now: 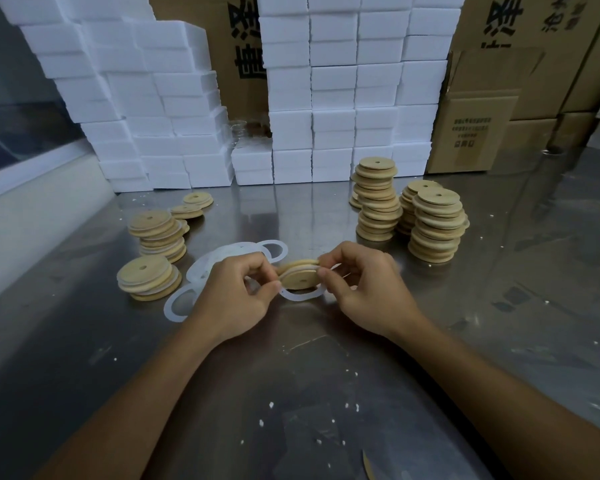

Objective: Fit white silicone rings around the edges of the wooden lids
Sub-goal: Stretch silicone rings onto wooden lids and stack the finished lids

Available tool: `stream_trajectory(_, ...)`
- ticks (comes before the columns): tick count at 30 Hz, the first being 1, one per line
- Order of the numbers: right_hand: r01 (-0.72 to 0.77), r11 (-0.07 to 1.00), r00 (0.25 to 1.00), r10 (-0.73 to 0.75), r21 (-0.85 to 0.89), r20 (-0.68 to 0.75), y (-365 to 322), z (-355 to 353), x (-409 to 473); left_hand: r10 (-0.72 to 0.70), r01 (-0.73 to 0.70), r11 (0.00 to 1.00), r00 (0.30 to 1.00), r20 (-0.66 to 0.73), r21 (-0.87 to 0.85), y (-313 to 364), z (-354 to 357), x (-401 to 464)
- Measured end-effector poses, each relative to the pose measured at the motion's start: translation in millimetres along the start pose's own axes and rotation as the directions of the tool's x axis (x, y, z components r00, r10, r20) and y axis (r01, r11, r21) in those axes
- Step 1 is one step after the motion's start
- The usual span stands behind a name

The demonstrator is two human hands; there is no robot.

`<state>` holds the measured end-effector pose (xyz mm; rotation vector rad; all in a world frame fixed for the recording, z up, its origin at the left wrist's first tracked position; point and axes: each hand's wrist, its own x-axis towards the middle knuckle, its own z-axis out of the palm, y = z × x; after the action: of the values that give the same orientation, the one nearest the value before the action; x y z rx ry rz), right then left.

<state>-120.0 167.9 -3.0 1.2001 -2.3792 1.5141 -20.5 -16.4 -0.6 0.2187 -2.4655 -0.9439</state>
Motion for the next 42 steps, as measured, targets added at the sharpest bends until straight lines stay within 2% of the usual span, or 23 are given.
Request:
stream_trajectory(3,0.083,0.993,0.997,-0.083,-0.09,0.003,-2.8,-1.9,-0.1,0.044,-0.041,0.998,0.998,-0.055,0.049,3.5,3.2,-1.3)
stream_trajectory(6,0.155,0.979,0.988,-0.152,-0.132,0.036,-6.6,-2.9,0.2,0.109,-0.106,0.994,0.985,-0.135,0.027,10.3,3.1,-2.4)
stream_trajectory(11,0.219,0.962,0.974,-0.206,-0.16,0.092,-10.6,-0.7,-0.7,0.216,-0.212,0.976,0.968,-0.127,0.039,21.1,5.9,-2.6)
stream_trajectory(15,0.195,0.968,0.981,-0.189,-0.157,0.05,-8.8,1.0,-0.4,0.132,-0.134,0.991,0.981,-0.143,-0.001,21.0,7.6,-1.6)
stream_trajectory(20,0.096,0.992,0.995,-0.093,-0.078,0.044,-5.8,3.6,0.5,0.007,-0.035,0.988,0.983,-0.185,-0.15,19.0,6.5,2.5)
stream_trajectory(27,0.009,1.0,1.0,-0.009,0.02,0.023,-3.2,4.4,2.4,-0.114,0.064,0.941,0.985,-0.133,-0.331,14.6,6.7,3.3)
stream_trajectory(33,-0.02,0.997,1.0,0.02,0.068,-0.01,0.8,5.2,3.5,-0.185,0.121,0.888,0.977,-0.102,-0.443,10.7,9.4,2.9)
stream_trajectory(38,-0.049,0.993,0.999,0.047,0.112,0.015,4.2,1.1,2.2,-0.233,0.164,0.848,0.969,-0.076,-0.504,8.0,12.7,2.5)
stream_trajectory(42,-0.125,0.978,0.992,0.124,0.168,0.017,4.0,1.6,5.3,-0.245,0.179,0.831,0.968,-0.058,-0.526,8.1,13.8,3.8)
